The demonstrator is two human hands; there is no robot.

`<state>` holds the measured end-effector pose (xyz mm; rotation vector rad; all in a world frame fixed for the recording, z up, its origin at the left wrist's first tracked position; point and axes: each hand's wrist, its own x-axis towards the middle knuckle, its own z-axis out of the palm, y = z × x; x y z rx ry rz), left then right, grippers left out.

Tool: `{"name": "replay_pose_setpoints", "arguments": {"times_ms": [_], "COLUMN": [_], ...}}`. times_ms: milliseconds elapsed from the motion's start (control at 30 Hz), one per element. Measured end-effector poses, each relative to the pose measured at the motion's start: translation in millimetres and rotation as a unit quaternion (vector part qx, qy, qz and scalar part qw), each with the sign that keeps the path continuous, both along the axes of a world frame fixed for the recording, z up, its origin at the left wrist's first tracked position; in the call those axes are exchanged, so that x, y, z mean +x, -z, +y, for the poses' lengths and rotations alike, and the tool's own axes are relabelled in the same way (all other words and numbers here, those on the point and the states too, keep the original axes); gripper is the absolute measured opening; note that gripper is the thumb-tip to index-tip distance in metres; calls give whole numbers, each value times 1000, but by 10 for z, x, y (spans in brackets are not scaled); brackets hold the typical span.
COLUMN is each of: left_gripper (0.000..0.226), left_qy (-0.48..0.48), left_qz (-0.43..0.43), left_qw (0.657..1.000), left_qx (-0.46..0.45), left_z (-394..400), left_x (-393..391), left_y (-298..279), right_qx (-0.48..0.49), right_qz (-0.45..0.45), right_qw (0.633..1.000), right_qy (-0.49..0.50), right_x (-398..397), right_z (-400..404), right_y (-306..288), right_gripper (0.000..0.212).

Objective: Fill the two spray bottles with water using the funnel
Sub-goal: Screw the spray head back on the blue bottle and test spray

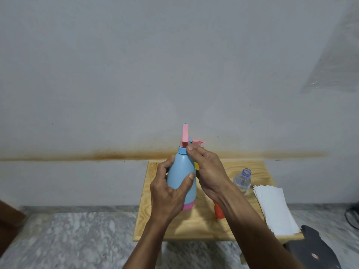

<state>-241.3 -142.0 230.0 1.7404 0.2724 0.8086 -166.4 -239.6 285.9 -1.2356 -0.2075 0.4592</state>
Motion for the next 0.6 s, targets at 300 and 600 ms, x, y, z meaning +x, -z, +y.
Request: {"name": "replay_pose_setpoints", "arguments": {"times_ms": [300,600], "left_gripper": [45,44], "left_qy": [-9,-18], "left_qz": [-36,-39], "left_qw": [999,999], "left_qx": [8,-29], "left_z": [44,41], "left_x": [66,57], "left_y": [23,37], "right_qx": [39,25], "right_qz": [28,6], "right_qw": [999,1000], "right_qy": [1,2], "right_x": [5,-56], "right_z": [37,18], "right_y": [-11,-16], "right_gripper": [24,17]}}
